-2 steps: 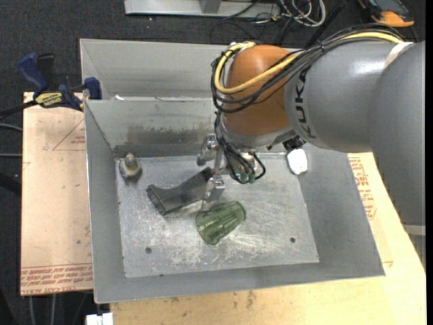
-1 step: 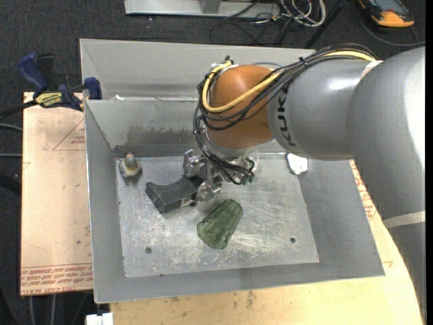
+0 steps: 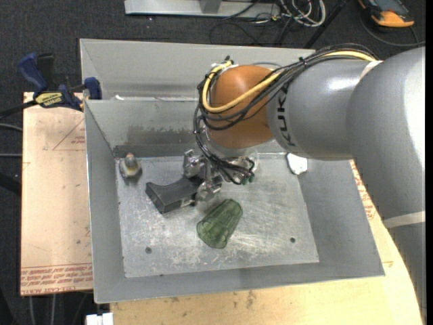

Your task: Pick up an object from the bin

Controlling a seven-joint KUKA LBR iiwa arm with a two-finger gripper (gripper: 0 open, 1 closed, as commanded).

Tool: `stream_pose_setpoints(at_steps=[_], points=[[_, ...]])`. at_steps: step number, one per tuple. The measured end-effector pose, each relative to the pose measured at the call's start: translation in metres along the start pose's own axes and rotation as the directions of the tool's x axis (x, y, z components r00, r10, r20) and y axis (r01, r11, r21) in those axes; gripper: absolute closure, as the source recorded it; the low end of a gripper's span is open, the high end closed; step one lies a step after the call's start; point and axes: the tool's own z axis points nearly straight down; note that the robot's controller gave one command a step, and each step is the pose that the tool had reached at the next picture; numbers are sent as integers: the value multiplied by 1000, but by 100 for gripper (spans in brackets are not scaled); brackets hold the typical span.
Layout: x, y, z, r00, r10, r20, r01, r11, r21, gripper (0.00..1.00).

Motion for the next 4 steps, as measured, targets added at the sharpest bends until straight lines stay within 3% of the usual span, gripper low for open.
stream_pose_setpoints(at_steps=[1, 2, 3, 4], points=[[4, 1, -2, 1000, -5, -5, 5, 1000, -1, 100], [10, 5, -36, 999, 12, -49, -13, 1000, -13, 100], [2, 0, -70, 999, 12, -39, -13, 1000, -8, 100], [45, 23, -34, 998, 40, -42, -40, 999, -8, 100]])
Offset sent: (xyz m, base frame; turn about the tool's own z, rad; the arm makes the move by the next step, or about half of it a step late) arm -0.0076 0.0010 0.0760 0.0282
